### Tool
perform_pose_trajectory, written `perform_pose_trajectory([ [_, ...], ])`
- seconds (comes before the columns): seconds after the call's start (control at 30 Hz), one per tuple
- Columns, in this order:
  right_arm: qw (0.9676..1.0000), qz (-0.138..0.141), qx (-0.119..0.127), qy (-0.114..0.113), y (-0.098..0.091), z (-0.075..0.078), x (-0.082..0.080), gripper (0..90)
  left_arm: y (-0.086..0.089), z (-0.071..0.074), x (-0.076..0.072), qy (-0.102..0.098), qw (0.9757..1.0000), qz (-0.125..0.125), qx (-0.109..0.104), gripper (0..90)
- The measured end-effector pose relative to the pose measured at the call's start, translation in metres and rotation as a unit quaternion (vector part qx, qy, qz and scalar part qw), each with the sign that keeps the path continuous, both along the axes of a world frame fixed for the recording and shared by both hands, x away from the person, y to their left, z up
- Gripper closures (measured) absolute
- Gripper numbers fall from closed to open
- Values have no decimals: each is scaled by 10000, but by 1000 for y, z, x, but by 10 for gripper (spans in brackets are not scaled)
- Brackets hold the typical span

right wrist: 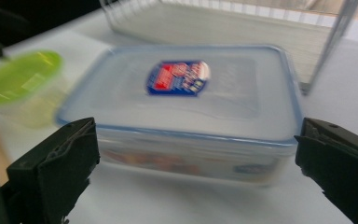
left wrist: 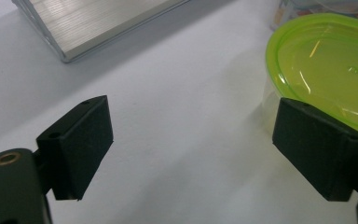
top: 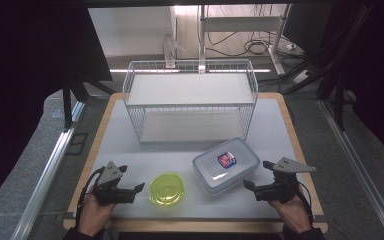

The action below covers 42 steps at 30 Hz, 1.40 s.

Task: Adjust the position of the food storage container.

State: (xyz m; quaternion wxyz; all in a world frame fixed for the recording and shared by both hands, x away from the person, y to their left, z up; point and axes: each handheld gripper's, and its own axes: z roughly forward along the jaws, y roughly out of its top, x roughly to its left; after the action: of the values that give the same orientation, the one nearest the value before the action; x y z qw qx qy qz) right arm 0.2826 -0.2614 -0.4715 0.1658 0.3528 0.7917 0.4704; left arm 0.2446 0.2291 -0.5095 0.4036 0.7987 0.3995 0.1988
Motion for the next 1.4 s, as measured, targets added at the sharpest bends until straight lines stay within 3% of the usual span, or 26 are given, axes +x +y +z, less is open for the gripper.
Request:
perform_pose_trajectory([
  [0.07, 9995, 210, -210, 90, 6, -3, -1, 0, -1, 0, -1, 94, 10000, 4, -20, 87],
  [0.13, 9988, 176, -454, 56, 12, -5, -4, 0, -2, -1, -2, 153, 9999, 13, -42, 65],
  [0.2, 9983, 211, -539, 64, 15, -6, -5, 12, -3, 0, -2, 163, 9999, 34, 0, 50],
  [0.4, 9981, 96, -609, -20, 15, -8, -5, 79, -1, 1, -3, 214, 9996, 57, -153, 35],
  [0.6, 9988, -1, -480, 30, 14, -6, -6, 127, -2, 2, -4, 149, 9999, 6, -87, 96],
  [0.8, 9982, -32, -601, -37, 16, -5, -7, 166, -4, 12, -9, 73, 9997, -89, -204, 260],
  [0.97, 9987, -48, -511, -69, 16, -2, -8, 195, -17, 34, -19, -79, 9989, -313, -336, 429],
  [1.07, 9987, -57, -493, -82, 16, -1, -8, 220, -26, 39, -23, -149, 9984, -418, -363, 550],
  [1.1, 9987, -62, -496, -100, 16, -1, -8, 222, -35, 43, -27, -148, 9974, -599, -361, 596],
  [1.3, 9985, -98, -527, -132, 15, -1, -8, 232, -63, 42, -31, 123, 9933, -1082, -385, 857],
  [1.4, 9984, -86, -540, -131, 15, -1, -8, 233, -73, 40, -31, 218, 9910, -1254, -411, 899],
])
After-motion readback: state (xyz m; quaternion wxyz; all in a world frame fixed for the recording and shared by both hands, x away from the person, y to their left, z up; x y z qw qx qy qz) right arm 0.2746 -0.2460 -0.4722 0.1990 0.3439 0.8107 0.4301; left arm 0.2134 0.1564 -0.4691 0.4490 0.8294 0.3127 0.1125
